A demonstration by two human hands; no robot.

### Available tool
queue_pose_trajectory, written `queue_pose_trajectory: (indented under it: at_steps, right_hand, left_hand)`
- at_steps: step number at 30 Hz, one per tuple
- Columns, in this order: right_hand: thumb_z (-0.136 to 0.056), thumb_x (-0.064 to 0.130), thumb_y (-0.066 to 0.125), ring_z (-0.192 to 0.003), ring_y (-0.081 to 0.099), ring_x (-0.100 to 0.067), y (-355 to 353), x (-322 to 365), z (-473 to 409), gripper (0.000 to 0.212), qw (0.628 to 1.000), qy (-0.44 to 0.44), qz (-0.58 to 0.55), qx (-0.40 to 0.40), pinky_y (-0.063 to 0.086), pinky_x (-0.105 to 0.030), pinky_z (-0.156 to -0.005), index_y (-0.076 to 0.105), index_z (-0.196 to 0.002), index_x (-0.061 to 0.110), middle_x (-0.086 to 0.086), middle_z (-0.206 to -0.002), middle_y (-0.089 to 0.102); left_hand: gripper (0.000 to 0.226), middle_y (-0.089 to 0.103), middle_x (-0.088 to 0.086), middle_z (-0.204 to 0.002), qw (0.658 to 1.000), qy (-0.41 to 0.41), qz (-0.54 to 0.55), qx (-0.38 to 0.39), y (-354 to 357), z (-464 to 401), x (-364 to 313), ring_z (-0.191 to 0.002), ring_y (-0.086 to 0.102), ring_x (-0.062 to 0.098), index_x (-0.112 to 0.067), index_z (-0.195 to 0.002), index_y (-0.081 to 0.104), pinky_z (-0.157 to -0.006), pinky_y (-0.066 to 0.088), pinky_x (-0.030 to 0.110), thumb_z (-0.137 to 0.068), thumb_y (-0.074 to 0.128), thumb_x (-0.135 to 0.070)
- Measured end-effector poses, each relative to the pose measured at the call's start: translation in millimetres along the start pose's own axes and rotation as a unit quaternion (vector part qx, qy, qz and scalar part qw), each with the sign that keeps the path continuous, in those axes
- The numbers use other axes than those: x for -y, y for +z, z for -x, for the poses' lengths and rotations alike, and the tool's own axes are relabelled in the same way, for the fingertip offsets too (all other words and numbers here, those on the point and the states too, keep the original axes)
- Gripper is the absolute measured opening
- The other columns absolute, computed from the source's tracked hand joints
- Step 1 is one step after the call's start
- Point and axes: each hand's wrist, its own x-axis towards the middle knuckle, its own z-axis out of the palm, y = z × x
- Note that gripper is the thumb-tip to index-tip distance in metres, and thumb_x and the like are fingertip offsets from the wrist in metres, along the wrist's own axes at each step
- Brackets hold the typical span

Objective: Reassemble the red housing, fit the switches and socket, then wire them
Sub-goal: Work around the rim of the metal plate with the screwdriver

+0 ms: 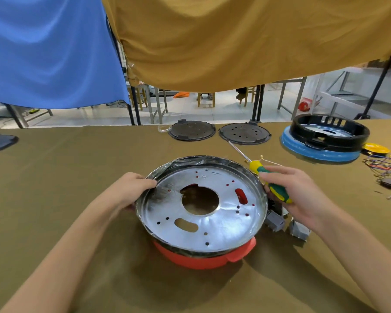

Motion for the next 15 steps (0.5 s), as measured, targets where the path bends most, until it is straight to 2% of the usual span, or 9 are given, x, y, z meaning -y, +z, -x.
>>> queue_pose_trajectory:
  at_steps: [2,4,7,8,11,12,14,15]
  right_hand:
    - [-0.086,0.021,0.074,-0.073,0.071,-0.01,5.4,-3.7,2.3,0.009,0.998,-0.01,0.054,0.007,0.051,-0.024,-0.067,0.078,-0.093,0.022,0.001,-0.087,0.077]
    - [-0.088,0.032,0.072,-0.076,0.071,-0.006,9.4,-7.9,4.6,0.01,0.996,-0.012,0.089,-0.012,0.048,-0.025,-0.068,0.078,-0.089,0.024,0.004,-0.086,0.077]
    - [-0.093,0.039,0.065,-0.063,0.066,0.003,13.4,-13.7,7.3,0.019,0.99,-0.02,0.133,-0.034,0.049,-0.018,-0.055,0.073,-0.09,0.022,0.003,-0.083,0.075]
    - [-0.092,0.039,0.066,-0.064,0.067,-0.003,14.1,-14.6,8.4,0.02,0.99,-0.023,0.135,-0.029,0.051,-0.017,-0.053,0.072,-0.092,0.02,-0.002,-0.085,0.074]
    - [-0.084,0.034,0.077,-0.069,0.068,-0.025,12.7,-13.2,9.3,0.026,0.989,-0.025,0.142,-0.026,0.055,-0.025,-0.056,0.068,-0.098,0.015,-0.012,-0.087,0.072]
    - [-0.082,0.03,0.078,-0.071,0.07,-0.026,11.9,-12.5,8.7,0.024,0.988,-0.029,0.146,-0.028,0.056,-0.023,-0.055,0.068,-0.098,0.016,-0.01,-0.085,0.073]
    - [-0.081,0.025,0.079,-0.072,0.071,-0.017,11.1,-12.3,8.1,0.02,0.987,-0.039,0.154,-0.033,0.053,-0.017,-0.05,0.068,-0.096,0.018,-0.002,-0.081,0.074]
    - [-0.081,0.023,0.079,-0.072,0.071,-0.016,11.3,-13.3,7.9,0.018,0.986,-0.042,0.156,-0.036,0.055,-0.018,-0.051,0.069,-0.096,0.019,-0.001,-0.081,0.074]
  left_hand:
    - [0.026,0.074,0.023,-0.096,1.0,-0.003,0.03,0.005,0.4,4.3,0.4,-0.077,0.07,0.034,-0.002,-0.096,0.073,-0.068,0.053,0.036,-0.095,0.061,-0.025]
    - [0.027,0.075,0.021,-0.096,0.998,-0.01,0.054,0.02,-2.1,8.0,0.9,-0.084,0.071,0.036,-0.005,-0.096,0.075,-0.076,0.054,0.039,-0.095,0.061,-0.029]
    - [0.029,0.065,0.021,-0.087,0.997,-0.017,0.061,0.048,-6.5,10.3,2.7,-0.076,0.053,0.027,-0.006,-0.098,0.071,-0.067,0.04,0.034,-0.093,0.061,-0.034]
    - [0.028,0.061,0.017,-0.086,0.998,-0.016,0.041,0.043,-7.2,9.5,3.8,-0.077,0.049,0.025,-0.006,-0.1,0.068,-0.066,0.037,0.034,-0.092,0.062,-0.032]
    - [0.018,0.063,0.015,-0.084,1.0,-0.003,-0.003,0.007,-5.7,5.9,6.3,-0.073,0.054,0.025,-0.006,-0.098,0.065,-0.062,0.041,0.033,-0.09,0.065,-0.022]
    - [0.015,0.063,0.015,-0.082,1.0,0.002,-0.004,-0.004,-4.1,5.1,6.2,-0.071,0.055,0.025,-0.005,-0.096,0.065,-0.061,0.042,0.032,-0.089,0.065,-0.018]
    - [0.012,0.062,0.016,-0.079,1.0,0.011,-0.002,-0.02,-2.2,3.8,5.7,-0.068,0.055,0.024,-0.002,-0.092,0.065,-0.058,0.042,0.031,-0.089,0.064,-0.013]
    - [0.012,0.061,0.016,-0.077,1.0,0.014,0.001,-0.027,-1.9,3.3,5.7,-0.067,0.055,0.024,0.0,-0.091,0.066,-0.058,0.043,0.03,-0.088,0.064,-0.011]
